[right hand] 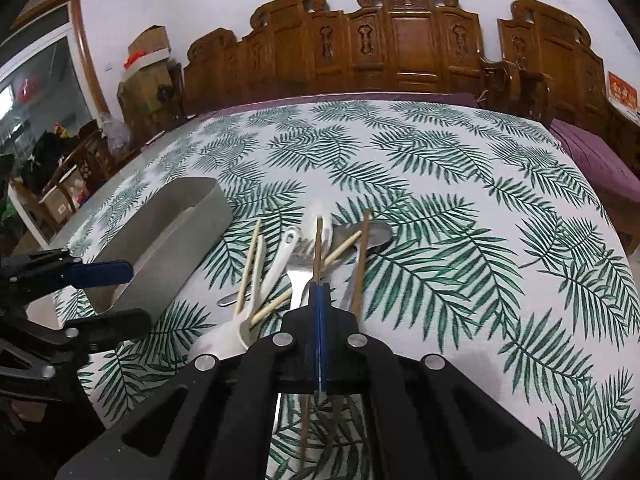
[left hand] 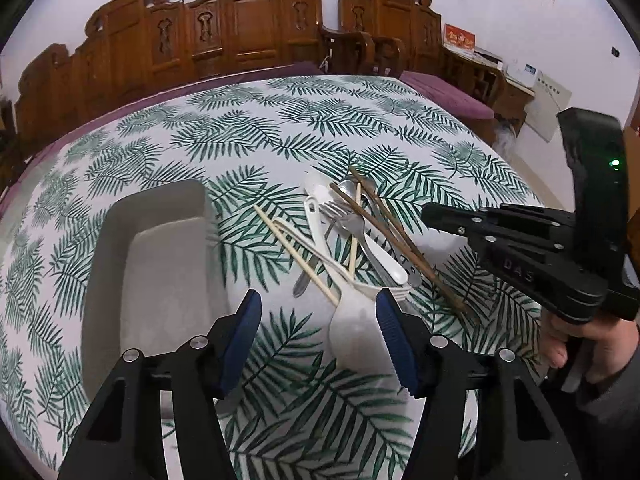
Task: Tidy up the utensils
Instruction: 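Close the right tool on a wooden chopstick while the left tool grasps a white plastic fork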
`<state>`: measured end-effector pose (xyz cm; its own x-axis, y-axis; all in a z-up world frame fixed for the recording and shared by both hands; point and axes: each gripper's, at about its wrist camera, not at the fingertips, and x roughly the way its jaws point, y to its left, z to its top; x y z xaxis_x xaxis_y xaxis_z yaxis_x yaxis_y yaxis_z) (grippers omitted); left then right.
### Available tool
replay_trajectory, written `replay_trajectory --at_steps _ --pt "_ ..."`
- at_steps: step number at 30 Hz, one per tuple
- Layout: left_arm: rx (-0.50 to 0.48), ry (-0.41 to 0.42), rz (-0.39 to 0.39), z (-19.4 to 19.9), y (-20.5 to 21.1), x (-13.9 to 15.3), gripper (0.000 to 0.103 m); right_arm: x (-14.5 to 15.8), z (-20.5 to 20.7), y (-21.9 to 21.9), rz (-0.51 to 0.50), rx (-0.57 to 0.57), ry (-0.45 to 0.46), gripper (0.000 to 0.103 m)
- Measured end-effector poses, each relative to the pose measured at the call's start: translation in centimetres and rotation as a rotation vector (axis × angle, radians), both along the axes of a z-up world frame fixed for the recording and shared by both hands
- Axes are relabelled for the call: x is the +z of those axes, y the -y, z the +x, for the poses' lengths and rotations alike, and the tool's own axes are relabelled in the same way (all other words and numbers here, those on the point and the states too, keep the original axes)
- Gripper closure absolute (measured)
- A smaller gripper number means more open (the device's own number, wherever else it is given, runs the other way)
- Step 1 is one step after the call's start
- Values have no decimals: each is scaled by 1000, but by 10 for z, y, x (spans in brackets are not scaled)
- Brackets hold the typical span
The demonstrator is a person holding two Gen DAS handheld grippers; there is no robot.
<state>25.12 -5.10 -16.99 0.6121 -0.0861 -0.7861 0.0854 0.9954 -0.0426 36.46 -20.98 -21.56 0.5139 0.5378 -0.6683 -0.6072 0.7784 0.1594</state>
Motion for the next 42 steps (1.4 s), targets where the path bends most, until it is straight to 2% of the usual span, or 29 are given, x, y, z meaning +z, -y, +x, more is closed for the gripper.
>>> replay_trajectory --at_steps 6,11,19,23,27,31,34,40,42 --pt "10 -16 4 8 4 -7 47 -14 5 -2 -25 23 -18 102" --pt "14 -25 5 6 2 -10 47 -22 8 -8 -30 47 -48 97" --pt "15 -22 -3 3 -1 -8 47 -41 13 -25 -135 57 -87 94" --pt "16 -18 -7 4 -2 -7 47 -41 14 -26 -146 50 -84 96" --pt "14 -21 -6 10 1 -7 47 -30 14 -18 -95 41 -80 97" --pt "4 -39 -12 23 9 -10 61 -14 14 -3 -23 16 -65 97" --pt "4 -65 -27 36 14 -16 68 -10 16 6 -3 -4 -66 97" --pt "30 -147 -56 61 19 -35 73 -4 16 12 2 -25 -61 97" --pt "39 -174 -50 66 20 -41 78 -3 16 13 1 -26 -61 97"
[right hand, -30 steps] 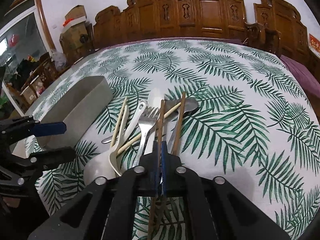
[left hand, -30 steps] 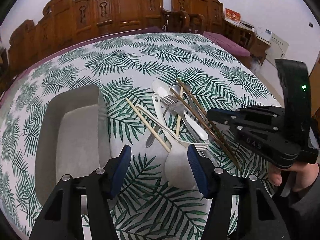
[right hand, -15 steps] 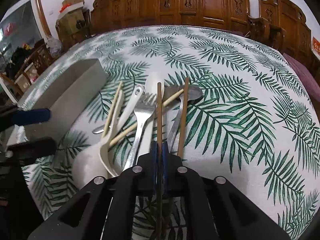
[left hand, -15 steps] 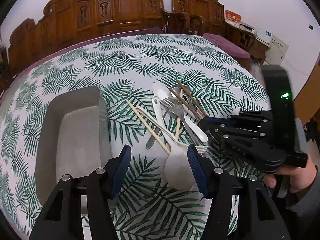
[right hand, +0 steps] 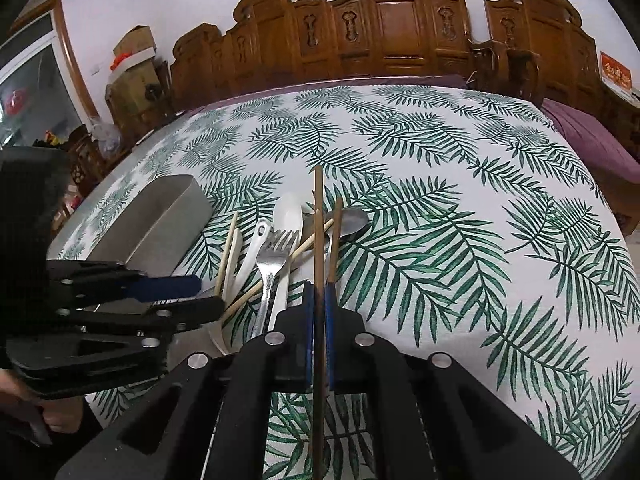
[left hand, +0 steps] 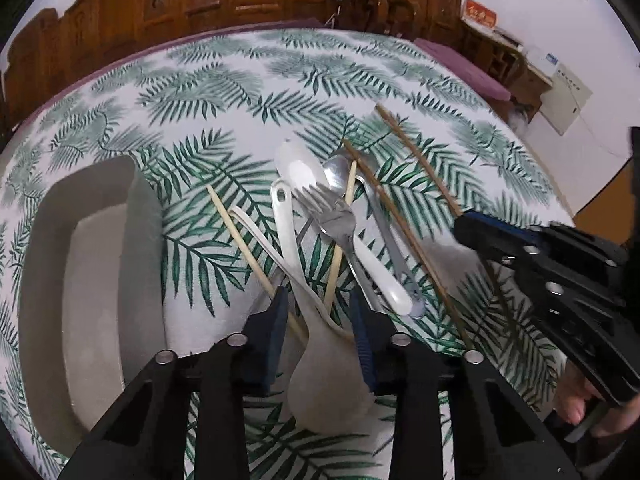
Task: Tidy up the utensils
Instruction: 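Close the right tool on a wooden chopstick while the left tool grasps a white plastic fork, then carry the white fork into the tray with the left tool while the right tool lifts the chopstick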
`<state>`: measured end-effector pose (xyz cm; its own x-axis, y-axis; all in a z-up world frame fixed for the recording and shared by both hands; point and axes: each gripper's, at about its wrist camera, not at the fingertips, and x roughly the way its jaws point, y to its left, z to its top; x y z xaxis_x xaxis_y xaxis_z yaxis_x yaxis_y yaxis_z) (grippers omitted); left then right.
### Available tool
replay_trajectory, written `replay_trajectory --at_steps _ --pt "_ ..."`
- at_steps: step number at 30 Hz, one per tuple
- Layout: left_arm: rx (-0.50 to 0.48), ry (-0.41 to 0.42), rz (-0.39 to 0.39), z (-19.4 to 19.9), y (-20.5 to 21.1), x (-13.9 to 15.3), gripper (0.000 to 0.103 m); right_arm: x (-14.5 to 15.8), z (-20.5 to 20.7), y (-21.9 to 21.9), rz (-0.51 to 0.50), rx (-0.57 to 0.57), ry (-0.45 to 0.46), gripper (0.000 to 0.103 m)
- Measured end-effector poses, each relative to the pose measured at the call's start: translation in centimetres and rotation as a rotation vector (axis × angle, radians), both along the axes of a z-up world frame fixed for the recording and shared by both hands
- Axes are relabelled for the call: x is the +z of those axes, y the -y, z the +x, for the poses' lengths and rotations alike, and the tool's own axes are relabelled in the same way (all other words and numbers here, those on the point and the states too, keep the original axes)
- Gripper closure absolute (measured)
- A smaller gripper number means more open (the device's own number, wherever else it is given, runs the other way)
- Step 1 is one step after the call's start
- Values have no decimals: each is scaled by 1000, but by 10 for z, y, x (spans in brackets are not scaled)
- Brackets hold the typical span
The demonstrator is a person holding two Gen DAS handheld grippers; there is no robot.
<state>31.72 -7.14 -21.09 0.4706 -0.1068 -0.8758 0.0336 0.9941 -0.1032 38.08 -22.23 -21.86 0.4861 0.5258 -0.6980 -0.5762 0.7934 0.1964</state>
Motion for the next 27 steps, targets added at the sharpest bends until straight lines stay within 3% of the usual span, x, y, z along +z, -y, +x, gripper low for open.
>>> replay_trajectory --at_steps 5,10,27 --pt "24 -39 -34 8 -2 -10 88 4 -3 0 -5 5 12 97" --pt "39 -23 -54 7 -2 -7 99 7 -4 0 -1 3 16 97" --pt "32 73 -72 -15 -24 34 100 16 -10 -7 24 -3 23 97"
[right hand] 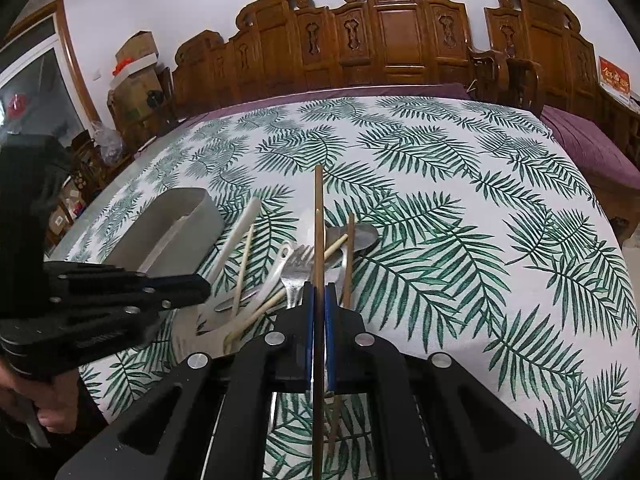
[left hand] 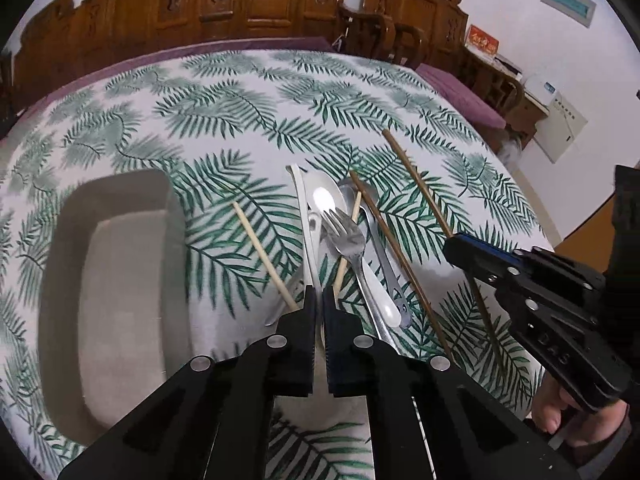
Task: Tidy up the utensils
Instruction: 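Carry the white fork into the tray with the left tool while the right tool lifts the chopstick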
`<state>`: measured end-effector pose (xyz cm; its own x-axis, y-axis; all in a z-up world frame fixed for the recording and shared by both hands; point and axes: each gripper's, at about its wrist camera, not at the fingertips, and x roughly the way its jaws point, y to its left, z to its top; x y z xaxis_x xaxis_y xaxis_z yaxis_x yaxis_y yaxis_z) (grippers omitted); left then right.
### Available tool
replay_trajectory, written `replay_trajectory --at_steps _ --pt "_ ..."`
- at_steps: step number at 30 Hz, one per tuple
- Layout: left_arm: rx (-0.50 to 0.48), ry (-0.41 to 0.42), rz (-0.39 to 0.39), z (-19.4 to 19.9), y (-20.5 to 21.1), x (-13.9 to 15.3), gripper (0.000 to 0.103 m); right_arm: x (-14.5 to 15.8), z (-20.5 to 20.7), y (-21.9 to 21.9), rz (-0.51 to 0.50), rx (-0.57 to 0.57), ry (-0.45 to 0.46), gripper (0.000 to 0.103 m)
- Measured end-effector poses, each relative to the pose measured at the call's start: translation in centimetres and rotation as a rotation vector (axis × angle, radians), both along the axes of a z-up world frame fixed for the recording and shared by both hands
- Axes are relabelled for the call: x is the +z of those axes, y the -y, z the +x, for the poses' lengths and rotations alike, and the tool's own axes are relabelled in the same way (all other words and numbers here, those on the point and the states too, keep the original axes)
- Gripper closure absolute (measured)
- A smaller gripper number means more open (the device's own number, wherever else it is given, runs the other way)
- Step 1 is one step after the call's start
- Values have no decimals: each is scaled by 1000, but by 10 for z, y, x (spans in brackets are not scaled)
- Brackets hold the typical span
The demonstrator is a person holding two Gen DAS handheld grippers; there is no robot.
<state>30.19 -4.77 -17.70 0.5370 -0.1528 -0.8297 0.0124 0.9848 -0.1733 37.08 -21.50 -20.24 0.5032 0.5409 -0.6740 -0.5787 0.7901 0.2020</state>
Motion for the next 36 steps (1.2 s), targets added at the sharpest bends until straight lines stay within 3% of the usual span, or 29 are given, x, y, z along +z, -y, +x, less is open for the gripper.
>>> replay_trajectory --at_steps 15,28,36 --pt "2 68 44 -36 -70 29 100 0 -9 -29 -6 14 6 97" --pt "16 31 134 -43 -113 -1 100 -3 -16 -51 -31 31 13 97" --pt "69 9 132 -44 -140 -8 100 17 -30 -68 -3 54 48 97"
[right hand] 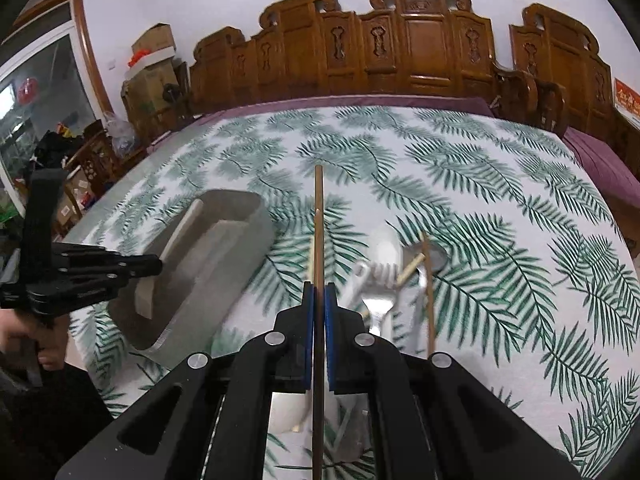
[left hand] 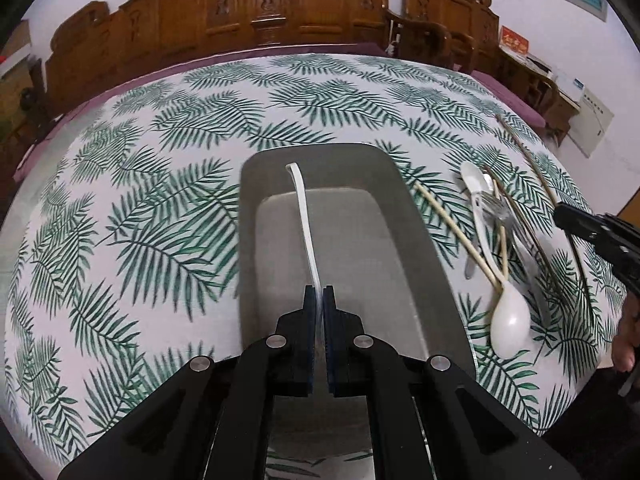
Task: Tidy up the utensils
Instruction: 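Carry the white fork into the tray with the left tool while the right tool lifts the chopstick, then lower the chopstick into the grey tray and open the right tool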
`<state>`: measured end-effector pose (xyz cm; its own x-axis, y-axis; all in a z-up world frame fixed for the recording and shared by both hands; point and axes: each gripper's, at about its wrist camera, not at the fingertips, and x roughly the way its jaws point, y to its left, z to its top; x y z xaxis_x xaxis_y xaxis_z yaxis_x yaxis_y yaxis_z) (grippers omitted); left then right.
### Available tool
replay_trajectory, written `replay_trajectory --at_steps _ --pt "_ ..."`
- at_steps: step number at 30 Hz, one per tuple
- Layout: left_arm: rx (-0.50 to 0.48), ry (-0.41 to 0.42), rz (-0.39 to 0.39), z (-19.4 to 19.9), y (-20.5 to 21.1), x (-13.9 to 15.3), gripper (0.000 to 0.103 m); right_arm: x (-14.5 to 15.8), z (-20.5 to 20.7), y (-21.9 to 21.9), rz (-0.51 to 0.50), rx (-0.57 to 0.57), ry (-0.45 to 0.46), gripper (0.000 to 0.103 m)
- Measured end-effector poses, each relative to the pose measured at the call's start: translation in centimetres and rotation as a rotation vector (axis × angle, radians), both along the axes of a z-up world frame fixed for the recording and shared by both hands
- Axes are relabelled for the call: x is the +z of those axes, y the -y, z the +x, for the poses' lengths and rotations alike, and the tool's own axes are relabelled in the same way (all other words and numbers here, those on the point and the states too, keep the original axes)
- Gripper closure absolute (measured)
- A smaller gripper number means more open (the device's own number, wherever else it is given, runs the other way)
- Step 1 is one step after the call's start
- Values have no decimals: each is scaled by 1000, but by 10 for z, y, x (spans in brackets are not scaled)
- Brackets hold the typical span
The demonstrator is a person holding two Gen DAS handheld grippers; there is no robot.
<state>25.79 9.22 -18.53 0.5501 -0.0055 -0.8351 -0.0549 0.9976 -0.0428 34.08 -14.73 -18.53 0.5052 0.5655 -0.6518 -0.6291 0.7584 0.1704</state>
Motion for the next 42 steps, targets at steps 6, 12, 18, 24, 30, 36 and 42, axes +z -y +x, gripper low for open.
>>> replay_trajectory --at_steps 6,12,18,24,30,36,42 --pt "11 44 -10 -8 -9 16 99 18 -9 -25 3 23 19 97" --pt "24 108 -10 -22 -18 37 99 29 -13 -61 52 43 -8 97" --pt "55 150 -23 -33 -37 50 99 24 -11 -107 70 58 -48 97" --pt "77 165 -25 -37 -48 53 99 8 -6 -140 70 34 -90 97" --pt "96 170 -33 -38 -55 54 100 -10 -1 -156 75 -9 -127 97" --pt "96 171 -34 -38 -55 54 99 -31 -4 -161 34 -16 -149 97" --pt "87 172 -30 -38 -49 55 99 -38 -6 -157 22 -8 -159 95"
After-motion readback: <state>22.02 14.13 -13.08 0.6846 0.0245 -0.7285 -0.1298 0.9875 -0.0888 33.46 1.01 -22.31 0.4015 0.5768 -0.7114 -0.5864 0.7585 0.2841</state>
